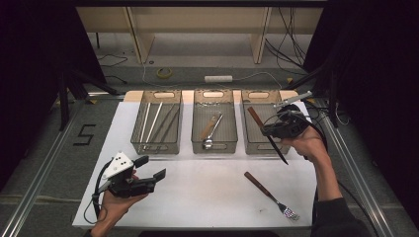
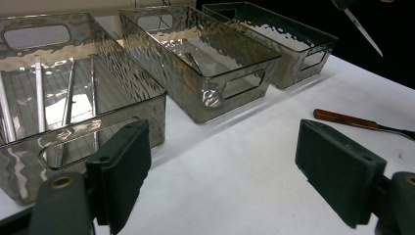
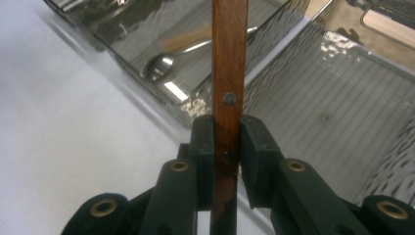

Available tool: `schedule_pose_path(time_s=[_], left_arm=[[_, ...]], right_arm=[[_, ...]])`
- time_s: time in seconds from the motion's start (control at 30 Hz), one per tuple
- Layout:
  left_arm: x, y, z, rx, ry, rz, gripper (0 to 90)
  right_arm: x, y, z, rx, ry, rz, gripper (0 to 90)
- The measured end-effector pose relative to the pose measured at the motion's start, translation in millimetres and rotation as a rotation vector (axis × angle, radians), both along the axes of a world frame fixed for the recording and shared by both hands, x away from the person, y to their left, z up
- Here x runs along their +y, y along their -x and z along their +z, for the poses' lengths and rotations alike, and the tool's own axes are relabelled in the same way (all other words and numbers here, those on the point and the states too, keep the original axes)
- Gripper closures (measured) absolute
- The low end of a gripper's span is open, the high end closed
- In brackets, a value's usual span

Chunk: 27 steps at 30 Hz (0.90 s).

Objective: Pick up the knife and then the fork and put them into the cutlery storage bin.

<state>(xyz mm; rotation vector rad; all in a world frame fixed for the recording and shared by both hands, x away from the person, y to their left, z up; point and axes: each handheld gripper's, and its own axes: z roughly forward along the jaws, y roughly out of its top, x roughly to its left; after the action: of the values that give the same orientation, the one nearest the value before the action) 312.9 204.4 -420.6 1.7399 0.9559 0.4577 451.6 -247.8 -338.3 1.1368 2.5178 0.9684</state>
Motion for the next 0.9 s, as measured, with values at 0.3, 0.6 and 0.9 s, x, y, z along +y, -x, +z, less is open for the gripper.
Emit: schedule_pose_path(time_s=[0.3, 0.6, 0.9], left_arm=[[0.8, -1.0, -0.8, -0.001, 0.003, 0.000, 20.1], [0.9, -2.6, -1.0, 0.000, 0.012, -0.004, 20.0], [-4.3, -4.0, 0.1, -0.008, 0.014, -0.010, 20.0]], right_arm=[[2.2, -15.2, 5.5, -0.010, -0.034, -0.020, 77.8], [3.2, -34.1, 15.0, -0.024, -0.090, -0.072, 77.9], [4.1, -51.6, 12.1, -0.032, -0.122, -0.149, 77.8]])
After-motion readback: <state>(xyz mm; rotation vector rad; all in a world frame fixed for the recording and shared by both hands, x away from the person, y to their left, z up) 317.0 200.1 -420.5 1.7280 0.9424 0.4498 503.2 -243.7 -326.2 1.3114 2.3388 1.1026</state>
